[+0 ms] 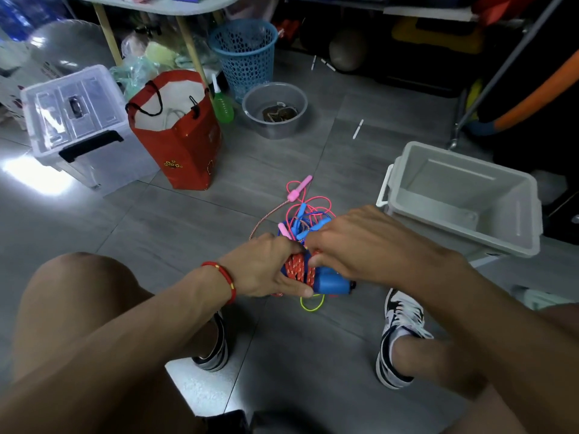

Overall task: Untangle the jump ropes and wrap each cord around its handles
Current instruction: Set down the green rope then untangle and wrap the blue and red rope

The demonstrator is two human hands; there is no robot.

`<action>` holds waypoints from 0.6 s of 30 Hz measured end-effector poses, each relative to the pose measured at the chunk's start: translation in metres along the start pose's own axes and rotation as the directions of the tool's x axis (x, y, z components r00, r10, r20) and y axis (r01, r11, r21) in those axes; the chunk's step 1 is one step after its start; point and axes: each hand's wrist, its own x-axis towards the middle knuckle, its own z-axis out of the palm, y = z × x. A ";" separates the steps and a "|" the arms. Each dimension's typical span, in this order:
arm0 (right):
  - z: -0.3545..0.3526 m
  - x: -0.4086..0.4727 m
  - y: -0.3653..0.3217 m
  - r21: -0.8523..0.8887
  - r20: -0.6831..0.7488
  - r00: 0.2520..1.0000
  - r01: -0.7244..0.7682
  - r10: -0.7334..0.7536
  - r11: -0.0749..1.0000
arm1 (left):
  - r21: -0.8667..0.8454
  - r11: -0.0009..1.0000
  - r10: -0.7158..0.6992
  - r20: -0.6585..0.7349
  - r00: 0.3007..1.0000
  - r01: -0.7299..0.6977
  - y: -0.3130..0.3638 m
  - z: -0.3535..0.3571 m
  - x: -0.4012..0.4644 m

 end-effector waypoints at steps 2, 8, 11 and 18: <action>-0.002 0.000 0.006 0.070 0.011 1.000 -0.004 0.003 0.998 | 0.069 0.998 0.011 0.008 1.000 -0.012 0.005 0.004 -0.002; 0.001 0.004 0.023 0.423 0.041 0.997 -0.078 0.066 0.903 | 0.061 0.992 0.112 -0.009 0.994 -0.111 0.015 0.001 -0.007; 0.003 0.007 0.034 0.653 0.106 0.993 -0.102 0.042 0.751 | 0.094 0.982 0.171 -0.045 0.984 -0.166 0.019 -0.003 -0.013; 0.027 0.012 0.047 0.950 0.224 0.973 -0.231 0.059 0.211 | -0.203 0.966 0.129 -0.165 0.978 -0.162 0.012 -0.020 -0.025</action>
